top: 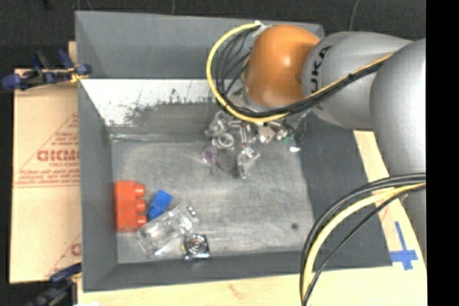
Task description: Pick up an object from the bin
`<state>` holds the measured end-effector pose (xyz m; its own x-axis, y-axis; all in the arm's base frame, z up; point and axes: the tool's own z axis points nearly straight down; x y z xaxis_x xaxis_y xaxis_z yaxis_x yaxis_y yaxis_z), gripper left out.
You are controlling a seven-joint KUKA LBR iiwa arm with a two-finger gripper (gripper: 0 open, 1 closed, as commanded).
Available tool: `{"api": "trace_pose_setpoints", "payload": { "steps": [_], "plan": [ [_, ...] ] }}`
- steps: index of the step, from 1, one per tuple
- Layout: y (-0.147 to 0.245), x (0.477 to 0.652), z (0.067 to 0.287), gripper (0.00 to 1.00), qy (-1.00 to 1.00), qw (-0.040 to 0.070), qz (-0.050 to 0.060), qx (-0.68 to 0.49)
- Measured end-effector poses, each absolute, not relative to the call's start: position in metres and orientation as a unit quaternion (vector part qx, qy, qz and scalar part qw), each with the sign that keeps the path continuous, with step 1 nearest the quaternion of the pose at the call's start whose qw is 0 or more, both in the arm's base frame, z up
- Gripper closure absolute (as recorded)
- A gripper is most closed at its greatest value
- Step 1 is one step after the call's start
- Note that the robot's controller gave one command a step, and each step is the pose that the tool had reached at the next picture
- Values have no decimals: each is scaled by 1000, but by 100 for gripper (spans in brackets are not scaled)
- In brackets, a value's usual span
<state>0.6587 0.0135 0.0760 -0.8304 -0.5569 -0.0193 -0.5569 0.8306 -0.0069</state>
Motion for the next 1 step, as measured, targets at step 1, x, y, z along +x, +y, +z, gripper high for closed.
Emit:
{"api": "trace_pose_setpoints", "payload": {
  "steps": [1],
  "plan": [
    [12,659,77,100,957,9,-1,-290]
  ]
}}
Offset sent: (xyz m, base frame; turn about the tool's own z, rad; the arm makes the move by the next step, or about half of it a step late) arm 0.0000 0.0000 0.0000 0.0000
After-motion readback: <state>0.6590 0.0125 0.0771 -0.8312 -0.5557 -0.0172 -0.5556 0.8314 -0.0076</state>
